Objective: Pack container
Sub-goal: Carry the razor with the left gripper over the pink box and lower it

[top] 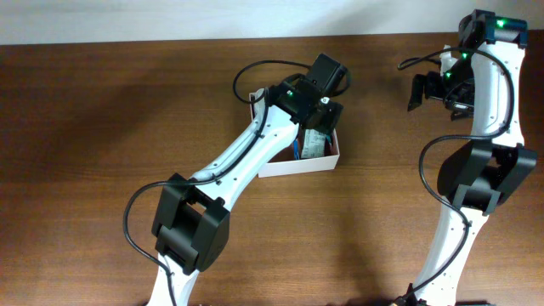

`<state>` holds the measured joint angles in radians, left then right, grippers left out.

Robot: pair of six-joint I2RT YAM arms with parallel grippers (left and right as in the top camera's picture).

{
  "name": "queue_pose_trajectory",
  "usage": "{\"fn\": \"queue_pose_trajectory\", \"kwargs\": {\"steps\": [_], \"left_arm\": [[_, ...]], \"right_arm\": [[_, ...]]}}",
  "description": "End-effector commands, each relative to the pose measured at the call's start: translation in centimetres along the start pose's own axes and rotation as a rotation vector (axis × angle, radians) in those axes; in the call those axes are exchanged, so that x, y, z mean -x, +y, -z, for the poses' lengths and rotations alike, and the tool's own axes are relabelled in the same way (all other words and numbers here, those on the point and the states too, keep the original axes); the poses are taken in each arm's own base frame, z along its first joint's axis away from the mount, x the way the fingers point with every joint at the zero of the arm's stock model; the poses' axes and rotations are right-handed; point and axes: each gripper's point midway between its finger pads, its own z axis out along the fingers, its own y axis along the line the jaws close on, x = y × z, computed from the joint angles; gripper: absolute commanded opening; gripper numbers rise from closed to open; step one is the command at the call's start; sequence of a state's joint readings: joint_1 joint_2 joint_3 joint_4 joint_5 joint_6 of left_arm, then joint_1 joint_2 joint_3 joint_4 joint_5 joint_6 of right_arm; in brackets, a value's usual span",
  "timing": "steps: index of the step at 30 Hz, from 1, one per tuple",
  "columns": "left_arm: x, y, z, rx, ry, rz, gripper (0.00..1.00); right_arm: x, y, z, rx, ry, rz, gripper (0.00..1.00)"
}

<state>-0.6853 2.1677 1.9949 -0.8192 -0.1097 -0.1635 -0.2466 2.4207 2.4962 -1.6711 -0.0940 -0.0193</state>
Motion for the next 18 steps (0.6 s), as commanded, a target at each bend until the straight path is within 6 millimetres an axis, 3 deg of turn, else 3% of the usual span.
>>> {"fn": "queue_pose_trajectory", "kwargs": {"steps": [1,4,12,18], "left_arm": [[1.0,0.2,2.8,-0.004,-0.032,-0.001,0.80],[1.6,0.5,6.0,-0.009,-0.060,0.002,0.99],[2.1,2.9,16.5,0.056,-0.159,0.018,0.99],[-1.4,4.8,21.8,0.108,-0.101,0.018,0.99]], "right_arm": [[-0.1,-0.2,1.1,-0.010,-0.027,-0.003,0.99],[-0.1,-0.2,1.1,-0.010,-0.027,-0.003,0.99],[-0.1,-0.2,1.1,-0.010,-0.027,-0.003,0.99],[-0.1,-0.2,1.1,-0.010,-0.027,-0.003,0.99]]}}
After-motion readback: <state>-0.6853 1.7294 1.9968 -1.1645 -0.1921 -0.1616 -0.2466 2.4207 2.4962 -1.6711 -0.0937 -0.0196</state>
